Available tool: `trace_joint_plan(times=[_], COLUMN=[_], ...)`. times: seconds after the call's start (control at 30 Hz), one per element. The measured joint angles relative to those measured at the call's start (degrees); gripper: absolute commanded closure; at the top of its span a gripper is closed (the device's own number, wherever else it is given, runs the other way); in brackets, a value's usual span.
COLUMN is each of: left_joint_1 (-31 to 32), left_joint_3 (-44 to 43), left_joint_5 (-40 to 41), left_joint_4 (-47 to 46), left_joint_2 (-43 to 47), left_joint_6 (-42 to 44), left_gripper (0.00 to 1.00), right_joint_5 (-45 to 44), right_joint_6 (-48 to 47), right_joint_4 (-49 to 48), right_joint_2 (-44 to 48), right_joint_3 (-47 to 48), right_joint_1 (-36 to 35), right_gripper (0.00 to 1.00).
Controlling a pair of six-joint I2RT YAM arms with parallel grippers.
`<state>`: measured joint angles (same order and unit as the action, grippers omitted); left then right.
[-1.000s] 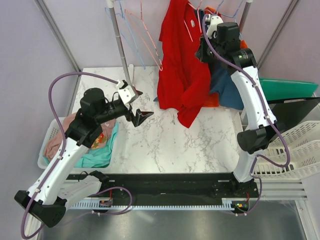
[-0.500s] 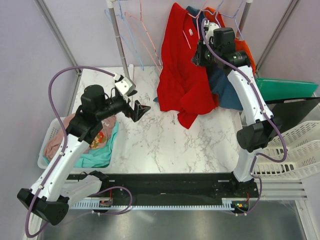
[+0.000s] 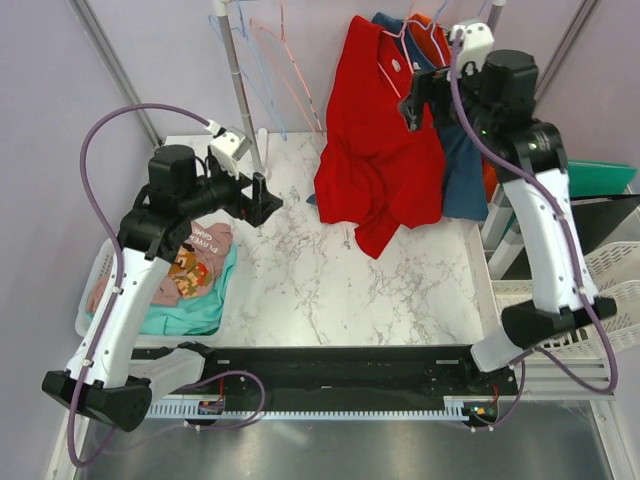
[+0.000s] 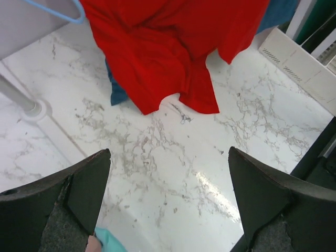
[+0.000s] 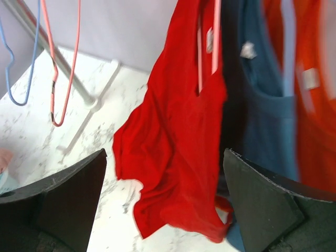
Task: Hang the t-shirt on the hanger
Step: Place the hanger at the clothesline, then reset both arms
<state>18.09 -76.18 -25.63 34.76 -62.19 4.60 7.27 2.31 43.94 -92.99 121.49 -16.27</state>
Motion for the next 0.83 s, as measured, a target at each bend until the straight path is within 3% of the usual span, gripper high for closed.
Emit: trace_joint_plan(times=[0.2, 0.43, 0.63, 0.83], left_joint_1=[-6.10, -10.64, -10.64, -10.69], left_joint_3=[-6.91, -9.53, -1.03, 5.09], left_joint_5=[0.07, 7.74, 12.55, 14.93], left_joint_4=[7.58, 13.86, 16.39, 18.25], left_joint_2=[-3.98, -5.66, -0.79, 6.21], left_joint_6=[-0.92, -2.67, -2.93, -2.95], left_gripper=[0.01, 0.01, 0.01, 0.01], right_joint_5=[-3.08, 4.44, 10.19, 10.93], right_joint_6=[-6.82, -11.93, -15.37, -19.39], right_joint_4=[-1.86, -0.17, 4.39, 8.52], right_joint_2=[13.81, 26.62, 34.86, 43.74], right_joint_3=[-4.46, -21.29, -41.92, -54.47], right_joint_1=[0.02, 0.04, 0.02, 0.02], right_gripper=[0.02, 0.02, 0.02, 0.02])
